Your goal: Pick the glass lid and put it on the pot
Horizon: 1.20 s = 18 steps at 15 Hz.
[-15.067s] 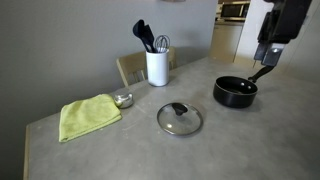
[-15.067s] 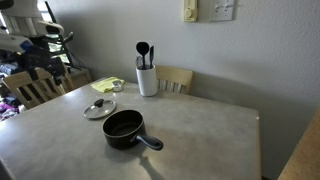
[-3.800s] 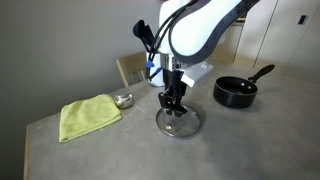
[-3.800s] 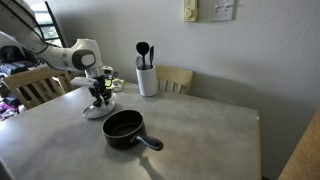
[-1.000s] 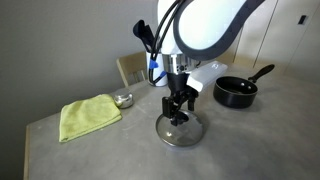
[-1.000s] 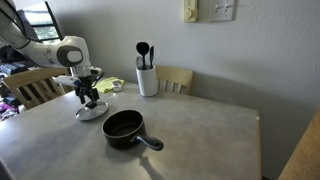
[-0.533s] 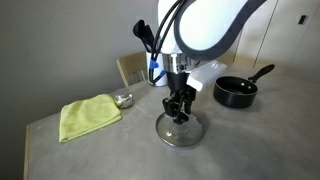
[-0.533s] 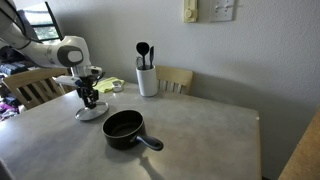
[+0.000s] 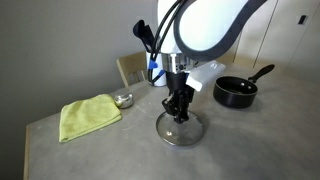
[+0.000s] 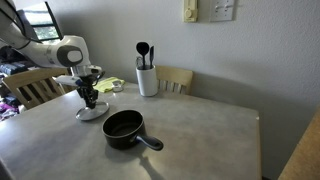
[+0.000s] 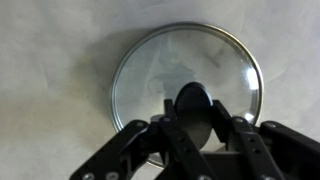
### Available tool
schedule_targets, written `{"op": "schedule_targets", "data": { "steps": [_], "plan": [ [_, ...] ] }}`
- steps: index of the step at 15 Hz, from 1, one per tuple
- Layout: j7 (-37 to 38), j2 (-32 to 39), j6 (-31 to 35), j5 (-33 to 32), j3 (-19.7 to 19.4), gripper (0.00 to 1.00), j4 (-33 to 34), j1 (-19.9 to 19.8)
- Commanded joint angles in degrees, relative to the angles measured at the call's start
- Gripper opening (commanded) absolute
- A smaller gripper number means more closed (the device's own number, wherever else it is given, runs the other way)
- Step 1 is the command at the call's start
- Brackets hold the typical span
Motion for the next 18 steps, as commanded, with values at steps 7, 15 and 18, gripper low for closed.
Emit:
{"op": "schedule_targets", "data": {
  "steps": [7,15,18],
  "plan": [
    [-0.19,-3.35,-9.85,-7.27,-0.78,0.14,1.99,2.88],
    [-7.12,-8.34,-8.77,-6.73,-0.55,0.14,-0.78,-2.31],
    [-13.74,-11.69,-9.26,-7.23,-0.69,0.14,-3.83,-5.39]
  ]
}}
